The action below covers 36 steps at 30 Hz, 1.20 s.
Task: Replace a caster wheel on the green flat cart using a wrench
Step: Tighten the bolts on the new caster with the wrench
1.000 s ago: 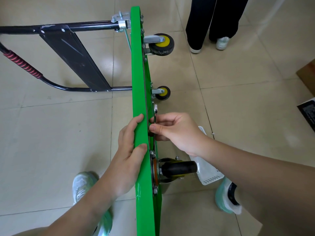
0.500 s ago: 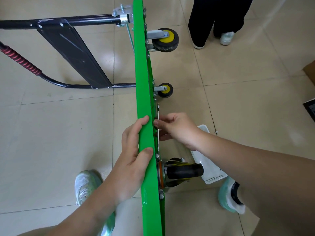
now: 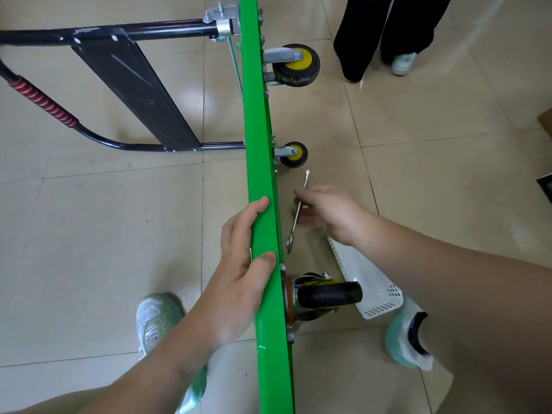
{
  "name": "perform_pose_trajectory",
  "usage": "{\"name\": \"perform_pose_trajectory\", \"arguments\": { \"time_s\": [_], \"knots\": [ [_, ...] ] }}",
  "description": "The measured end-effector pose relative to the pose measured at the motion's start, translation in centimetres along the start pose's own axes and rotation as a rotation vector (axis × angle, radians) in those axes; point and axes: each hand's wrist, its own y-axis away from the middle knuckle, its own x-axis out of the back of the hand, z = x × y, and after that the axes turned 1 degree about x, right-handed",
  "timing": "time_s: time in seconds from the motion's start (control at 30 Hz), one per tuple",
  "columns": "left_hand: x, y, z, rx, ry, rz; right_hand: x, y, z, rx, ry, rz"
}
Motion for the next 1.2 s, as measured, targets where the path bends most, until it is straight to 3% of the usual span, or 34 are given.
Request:
{"name": "perform_pose_trajectory", "arguments": {
  "time_s": [0.2,0.47,0.6,0.97,1.2],
  "knots": [
    [-0.1,0.0,-0.1,-0.013,-0.015,0.012,-0.8,4.8,-2.6,0.302,0.13,-0.129],
    [-0.2,0.0,-0.3,-0.023,0.001,0.029,-0.8,7.4,0.1,0.357,0.141,-0.233],
    [-0.2,0.1,0.0,-0.009,0.0,0.036,-0.8,7.5,0.9,0.41,0.133,-0.181],
    [0.0,0.4,0.1,0.007,0.011,0.022,-0.5,5.2,0.9,0.277,0.098,-0.162],
    [0.1,0.3,0.2,0.003,0.004,0.015,-0.6,2.6,0.8,0.177,0.211,-0.236]
  ]
}}
